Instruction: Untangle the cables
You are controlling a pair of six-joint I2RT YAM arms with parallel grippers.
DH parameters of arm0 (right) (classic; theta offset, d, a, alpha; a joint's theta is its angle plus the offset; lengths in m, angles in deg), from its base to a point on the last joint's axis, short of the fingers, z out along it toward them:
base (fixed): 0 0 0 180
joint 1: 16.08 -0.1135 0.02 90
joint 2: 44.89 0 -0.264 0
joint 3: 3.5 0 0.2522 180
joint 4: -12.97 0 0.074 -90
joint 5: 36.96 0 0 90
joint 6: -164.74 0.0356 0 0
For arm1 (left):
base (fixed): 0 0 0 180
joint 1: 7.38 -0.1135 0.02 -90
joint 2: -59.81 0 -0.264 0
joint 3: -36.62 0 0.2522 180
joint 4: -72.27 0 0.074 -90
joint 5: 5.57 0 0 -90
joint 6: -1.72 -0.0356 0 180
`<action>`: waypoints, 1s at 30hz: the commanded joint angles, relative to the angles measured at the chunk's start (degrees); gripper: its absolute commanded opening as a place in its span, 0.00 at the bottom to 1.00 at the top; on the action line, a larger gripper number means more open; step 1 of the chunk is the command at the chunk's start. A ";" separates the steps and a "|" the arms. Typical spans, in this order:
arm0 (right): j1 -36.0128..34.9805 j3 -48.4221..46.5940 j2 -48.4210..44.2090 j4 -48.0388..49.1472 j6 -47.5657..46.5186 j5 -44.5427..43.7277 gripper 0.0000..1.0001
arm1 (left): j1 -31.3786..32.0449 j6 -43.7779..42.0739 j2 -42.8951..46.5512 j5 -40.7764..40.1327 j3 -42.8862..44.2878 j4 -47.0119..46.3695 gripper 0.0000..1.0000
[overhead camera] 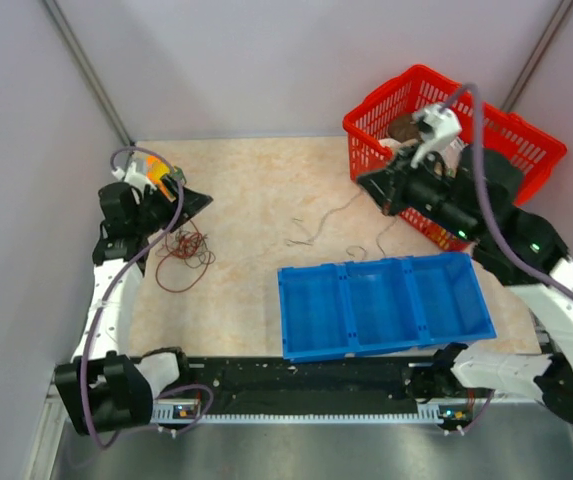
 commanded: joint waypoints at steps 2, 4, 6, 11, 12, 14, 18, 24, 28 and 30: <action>-0.29 4.78 -16.28 -8.30 0.44 -5.40 0.00 | 5.84 -8.08 -0.94 2.80 2.24 1.89 0.71; -0.29 5.75 -19.97 -10.49 2.03 -4.34 0.00 | 6.19 -7.74 -1.81 5.78 2.06 1.37 0.71; -0.20 7.24 -23.14 -12.25 2.91 -5.03 0.00 | 6.54 -6.95 -2.52 8.42 1.54 -0.03 0.72; -0.29 12.42 -27.28 -17.70 5.02 -19.86 0.00 | 6.63 -7.39 -2.96 10.72 1.01 -0.04 0.72; -0.21 13.56 -27.81 -17.97 5.03 -21.46 0.00 | 6.55 -7.39 -2.78 10.98 1.01 0.14 0.73; -0.29 15.06 -28.16 -18.24 5.11 -24.88 0.00 | 6.63 -7.21 -2.08 11.33 0.48 -0.73 0.73; -0.29 13.41 -25.89 -18.41 5.11 -25.79 0.00 | 6.63 -8.53 -2.16 9.58 0.39 0.75 0.72; -0.20 19.97 -24.65 -15.43 8.71 -16.40 0.00 | 6.11 -7.65 -3.14 11.08 -0.22 -0.22 0.72; -0.29 30.94 -27.28 -12.44 13.62 -13.91 0.00 | 4.97 -5.20 -3.05 13.52 -1.10 -3.28 0.71; -0.21 37.89 -29.04 -12.70 19.58 -17.50 0.00 | 4.61 -5.28 -3.05 13.44 -1.36 -3.20 0.71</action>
